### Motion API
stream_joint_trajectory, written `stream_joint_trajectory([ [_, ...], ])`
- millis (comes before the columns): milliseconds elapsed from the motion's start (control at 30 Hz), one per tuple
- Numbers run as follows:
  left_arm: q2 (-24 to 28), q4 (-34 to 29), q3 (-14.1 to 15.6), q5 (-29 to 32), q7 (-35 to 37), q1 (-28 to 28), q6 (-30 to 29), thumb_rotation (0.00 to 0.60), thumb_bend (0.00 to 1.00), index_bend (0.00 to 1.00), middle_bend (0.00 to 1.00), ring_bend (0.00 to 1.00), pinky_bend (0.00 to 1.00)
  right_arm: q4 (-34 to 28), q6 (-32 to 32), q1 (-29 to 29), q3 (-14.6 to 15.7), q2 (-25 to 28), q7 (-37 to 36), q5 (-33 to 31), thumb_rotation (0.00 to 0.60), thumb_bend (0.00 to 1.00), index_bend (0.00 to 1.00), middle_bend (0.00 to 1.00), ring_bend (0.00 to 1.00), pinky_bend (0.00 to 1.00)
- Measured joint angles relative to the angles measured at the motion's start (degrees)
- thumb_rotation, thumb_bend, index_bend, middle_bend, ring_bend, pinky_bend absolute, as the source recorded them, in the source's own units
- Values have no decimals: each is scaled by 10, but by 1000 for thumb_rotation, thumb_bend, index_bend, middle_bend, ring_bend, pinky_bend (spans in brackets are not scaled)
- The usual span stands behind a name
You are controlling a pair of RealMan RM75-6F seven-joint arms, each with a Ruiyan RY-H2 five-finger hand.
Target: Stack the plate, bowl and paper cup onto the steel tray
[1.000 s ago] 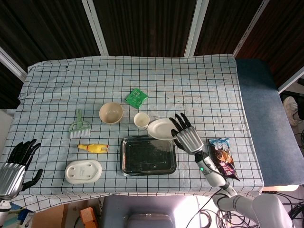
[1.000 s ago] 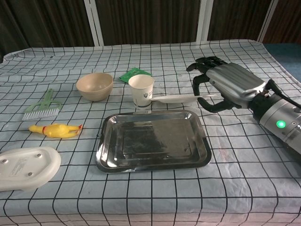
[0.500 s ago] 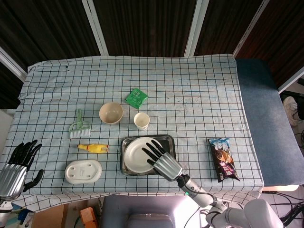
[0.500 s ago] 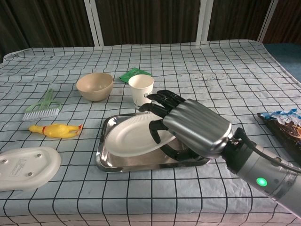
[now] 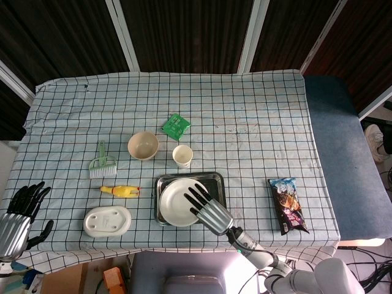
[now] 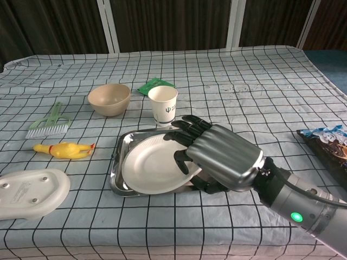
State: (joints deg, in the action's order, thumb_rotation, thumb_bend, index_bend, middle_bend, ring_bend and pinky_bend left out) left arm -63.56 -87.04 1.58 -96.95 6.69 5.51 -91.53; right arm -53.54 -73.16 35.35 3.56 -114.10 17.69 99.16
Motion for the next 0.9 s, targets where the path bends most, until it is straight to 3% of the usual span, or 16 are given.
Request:
stream_joint_trajectory([
  [133, 1, 0, 0, -1, 2, 1, 1, 600, 389, 0, 0, 0, 42, -26, 14, 0, -6, 14, 17, -9, 600, 209, 133, 39, 0, 0],
  [367, 2, 0, 1, -1, 1, 1, 2, 600, 386, 0, 0, 0, 42, -89, 27, -3, -16, 58, 60, -21, 600, 181, 14, 1, 0, 0],
  [733, 4, -4, 4, -2, -6, 7, 19, 600, 386, 0, 0, 0, 42, -190, 74, -14, -38, 148, 193, -75, 600, 170, 0, 0, 0, 0],
  [900, 4, -6, 4, -2, -10, 11, 28, 600, 385, 0, 0, 0, 42, -250, 62, -33, -46, 207, 231, -95, 600, 163, 0, 0, 0, 0],
])
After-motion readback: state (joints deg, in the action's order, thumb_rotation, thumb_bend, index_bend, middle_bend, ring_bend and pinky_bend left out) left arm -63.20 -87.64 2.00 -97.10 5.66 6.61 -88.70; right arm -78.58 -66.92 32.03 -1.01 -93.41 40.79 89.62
